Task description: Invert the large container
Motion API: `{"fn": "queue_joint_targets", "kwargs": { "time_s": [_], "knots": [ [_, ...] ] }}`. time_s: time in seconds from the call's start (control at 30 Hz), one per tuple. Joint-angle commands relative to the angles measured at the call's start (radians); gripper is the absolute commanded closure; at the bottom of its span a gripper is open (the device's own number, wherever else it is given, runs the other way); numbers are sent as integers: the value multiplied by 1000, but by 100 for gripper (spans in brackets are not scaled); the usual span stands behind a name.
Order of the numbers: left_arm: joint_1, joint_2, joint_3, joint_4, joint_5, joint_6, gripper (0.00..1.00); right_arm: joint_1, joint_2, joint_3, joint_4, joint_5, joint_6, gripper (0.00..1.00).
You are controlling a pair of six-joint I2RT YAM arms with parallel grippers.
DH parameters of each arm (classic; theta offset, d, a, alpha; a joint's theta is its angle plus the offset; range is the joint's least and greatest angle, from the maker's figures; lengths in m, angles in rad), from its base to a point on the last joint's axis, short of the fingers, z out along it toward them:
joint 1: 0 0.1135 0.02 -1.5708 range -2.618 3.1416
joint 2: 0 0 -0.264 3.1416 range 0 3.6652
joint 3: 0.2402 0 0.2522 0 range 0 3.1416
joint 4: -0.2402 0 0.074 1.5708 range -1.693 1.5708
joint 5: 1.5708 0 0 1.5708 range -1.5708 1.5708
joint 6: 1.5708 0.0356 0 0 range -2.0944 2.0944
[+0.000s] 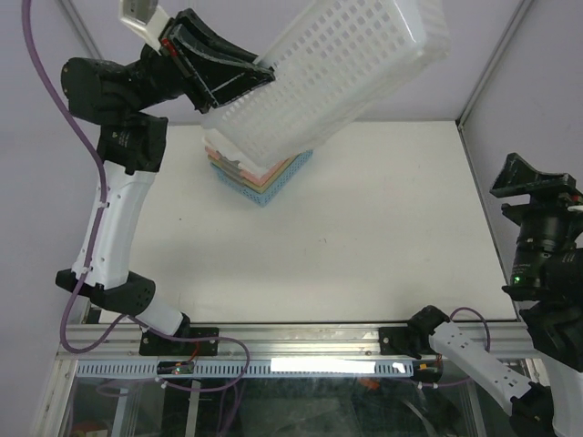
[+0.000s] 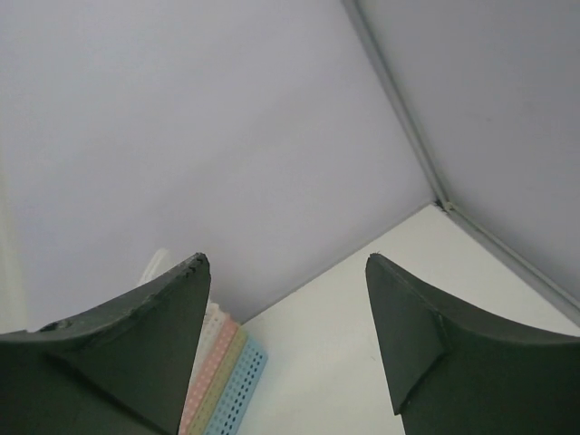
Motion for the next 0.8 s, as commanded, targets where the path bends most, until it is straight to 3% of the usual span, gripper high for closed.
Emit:
{"fn": "queue_joint_targets", "kwargs": {
  "time_s": [0.0,0.3,0.5,0.77],
  "knots": [
    [-102,52,-9,119,33,-137,100,1,16,34,-140,215,-39,27],
    [-245,121,-204,71,-16,-131,100,2,-43,33,-46,368,-144,25],
    [-294,187,-387,232,-74,-326,100,2,-41,42,-32,404,-193,23],
    [-353,304,-476,375,-233,-559,100,2,19,49,-24,393,-209,22]
  ]
}}
